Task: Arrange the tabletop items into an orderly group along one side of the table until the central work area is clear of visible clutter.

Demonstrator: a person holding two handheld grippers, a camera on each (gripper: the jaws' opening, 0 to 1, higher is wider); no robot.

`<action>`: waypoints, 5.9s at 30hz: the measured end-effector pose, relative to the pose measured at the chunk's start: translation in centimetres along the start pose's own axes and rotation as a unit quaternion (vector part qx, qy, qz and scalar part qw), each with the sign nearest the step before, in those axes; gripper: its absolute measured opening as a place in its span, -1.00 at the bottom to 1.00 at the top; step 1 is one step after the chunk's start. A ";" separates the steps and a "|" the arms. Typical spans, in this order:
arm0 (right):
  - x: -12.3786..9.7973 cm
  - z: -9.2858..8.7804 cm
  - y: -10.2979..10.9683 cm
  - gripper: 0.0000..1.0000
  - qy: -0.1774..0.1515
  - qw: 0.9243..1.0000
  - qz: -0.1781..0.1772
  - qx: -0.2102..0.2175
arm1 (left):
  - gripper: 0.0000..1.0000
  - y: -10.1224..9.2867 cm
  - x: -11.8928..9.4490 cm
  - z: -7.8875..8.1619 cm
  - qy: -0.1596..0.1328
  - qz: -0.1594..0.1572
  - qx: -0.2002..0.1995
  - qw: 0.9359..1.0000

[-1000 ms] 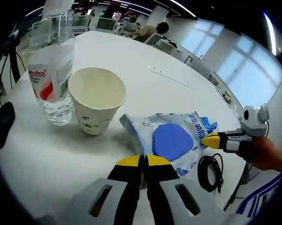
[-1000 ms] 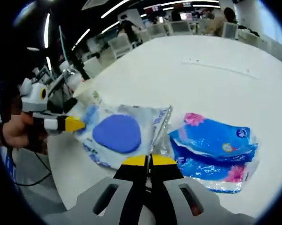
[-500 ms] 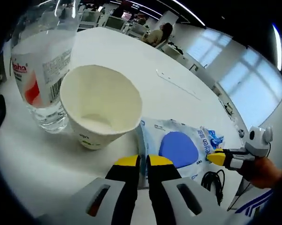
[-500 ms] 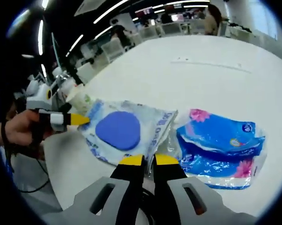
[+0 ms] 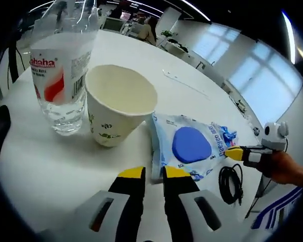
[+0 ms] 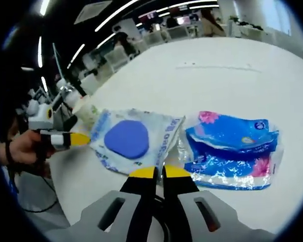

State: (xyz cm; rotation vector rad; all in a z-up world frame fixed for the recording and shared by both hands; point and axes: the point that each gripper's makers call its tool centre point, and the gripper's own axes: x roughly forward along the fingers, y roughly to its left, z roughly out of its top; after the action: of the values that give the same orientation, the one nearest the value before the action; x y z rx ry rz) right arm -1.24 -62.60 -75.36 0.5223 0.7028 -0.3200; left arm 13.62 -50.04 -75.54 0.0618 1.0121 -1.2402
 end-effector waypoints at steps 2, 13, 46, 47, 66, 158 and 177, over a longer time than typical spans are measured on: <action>0.1 0.1 0.0 -0.99 -0.001 1.000 0.001 0.003 | -0.90 -0.2 0.1 -0.1 0.002 -0.005 -0.003 1.000; 1.2 1.2 0.1 -0.99 0.000 1.000 0.003 -0.001 | -0.96 0.8 0.8 1.3 -0.014 0.016 -0.042 0.999; -4.0 -0.7 -5.0 -0.88 -0.020 0.999 -0.050 0.005 | -0.79 -0.7 -1.1 -1.7 -0.031 0.018 -0.054 0.998; -4.3 -0.8 -5.4 -0.88 -0.022 0.998 -0.056 0.007 | -0.79 -1.2 -1.1 -2.2 -0.025 0.015 -0.049 0.998; -7.9 -0.3 -12.6 -0.83 -0.051 0.984 -0.152 0.073 | -0.70 -12.2 2.8 -5.0 0.030 -0.081 0.072 0.994; -6.4 -6.2 -2.2 -0.98 0.000 0.999 0.008 -0.049 | -0.95 -15.4 4.3 -8.7 0.067 -0.068 0.137 0.986; -6.0 -3.1 -2.7 -1.00 -0.019 0.998 0.005 -0.058 | -0.95 -15.5 4.7 -6.9 0.050 -0.058 0.115 0.990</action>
State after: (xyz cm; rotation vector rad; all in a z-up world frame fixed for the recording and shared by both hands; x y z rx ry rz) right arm -8.39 -62.48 -74.21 0.4083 0.6770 -0.2765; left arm -3.05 -55.77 -75.48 0.2487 0.9649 -1.4687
